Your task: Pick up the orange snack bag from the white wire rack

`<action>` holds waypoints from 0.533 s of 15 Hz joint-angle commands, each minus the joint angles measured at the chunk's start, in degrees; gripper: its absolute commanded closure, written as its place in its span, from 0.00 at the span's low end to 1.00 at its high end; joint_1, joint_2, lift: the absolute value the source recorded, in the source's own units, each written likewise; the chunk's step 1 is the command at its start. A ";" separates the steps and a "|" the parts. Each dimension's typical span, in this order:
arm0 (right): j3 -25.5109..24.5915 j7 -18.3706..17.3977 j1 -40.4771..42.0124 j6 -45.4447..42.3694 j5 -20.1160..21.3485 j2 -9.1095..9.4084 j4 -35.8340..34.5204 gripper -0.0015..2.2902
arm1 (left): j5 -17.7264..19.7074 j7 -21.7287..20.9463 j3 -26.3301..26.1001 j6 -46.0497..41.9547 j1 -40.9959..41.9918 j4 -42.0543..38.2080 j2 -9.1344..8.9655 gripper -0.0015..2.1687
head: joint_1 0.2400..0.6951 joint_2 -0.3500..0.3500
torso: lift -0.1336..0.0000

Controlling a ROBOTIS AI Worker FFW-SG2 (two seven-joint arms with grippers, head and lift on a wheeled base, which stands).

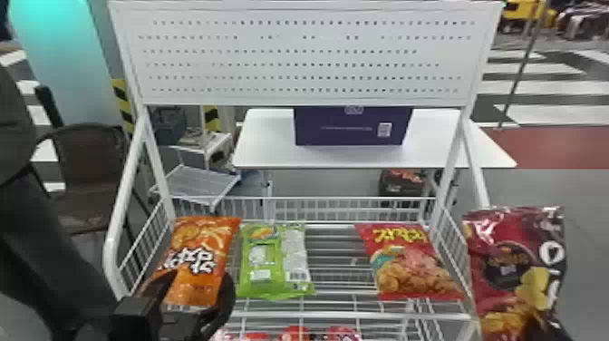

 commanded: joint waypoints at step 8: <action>-0.23 0.00 -0.52 -0.02 -0.06 0.09 0.19 0.92 | 0.61 -0.35 -0.07 3.74 -14.47 18.84 0.07 0.16 | 0.57 0.50 | 1.00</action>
